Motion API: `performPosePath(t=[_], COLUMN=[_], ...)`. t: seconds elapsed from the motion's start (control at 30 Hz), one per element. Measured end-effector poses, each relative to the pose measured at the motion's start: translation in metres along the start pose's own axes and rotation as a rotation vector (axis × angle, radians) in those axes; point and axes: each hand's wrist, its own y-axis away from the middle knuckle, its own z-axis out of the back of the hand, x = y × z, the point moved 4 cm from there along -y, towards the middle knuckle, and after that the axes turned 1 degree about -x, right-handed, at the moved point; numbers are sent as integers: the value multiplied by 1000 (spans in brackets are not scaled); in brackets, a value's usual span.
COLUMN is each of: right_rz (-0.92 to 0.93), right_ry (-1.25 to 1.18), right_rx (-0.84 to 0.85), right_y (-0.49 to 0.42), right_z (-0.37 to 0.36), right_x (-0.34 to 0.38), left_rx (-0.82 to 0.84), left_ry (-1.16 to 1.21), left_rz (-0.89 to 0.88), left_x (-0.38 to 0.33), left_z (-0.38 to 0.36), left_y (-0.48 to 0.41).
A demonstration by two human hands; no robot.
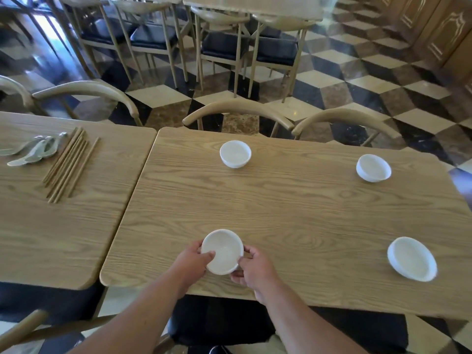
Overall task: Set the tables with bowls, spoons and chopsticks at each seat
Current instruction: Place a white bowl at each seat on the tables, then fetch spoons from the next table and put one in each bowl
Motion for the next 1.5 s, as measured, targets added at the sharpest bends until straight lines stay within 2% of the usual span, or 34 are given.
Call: performPosePath(t=[0.1,0.2,0.37,0.43,0.53,0.67,0.9,1.0,1.1,1.27,1.37,1.5], right_rz=[-16,24,428,516,598,612,417,309,198,18,-18,-36], right_ry=[-30,80,638,730,816,868,936,897,920,723,718,739], right_rx=[62,101,-124,-186,-287,-469,-792,-908,-944,-948,-922,-931], right_y=[11,31,95,127,172,243,375,429,455,434,411,368], right_z=[4,19,120,180,276,427,706,795,849,916,950,1016], right_x=[1,8,36,39,30,-8,-105,-147,-184,-225,-217,-171], left_rx=[-42,-162,-331,-363,-314,-114,198,288,356,420,442,467], left_ry=[-20,-110,-513,-671,-761,-974,-1212,-1265,-1331,-1411,-1439,-1436], left_rz=[-4,-15,-267,-388,-513,-657,-958,-1078,-1169,-1179,-1171,-1162], left_x=[-2,-17,-77,-106,-137,-157,-166,-165,-156,-156,-173,-225], left_z=[-5,-16,-79,-127,-216,-375,-646,-743,-814,-902,-942,-1001], left_y=[11,40,110,145,201,287,414,460,483,480,458,416])
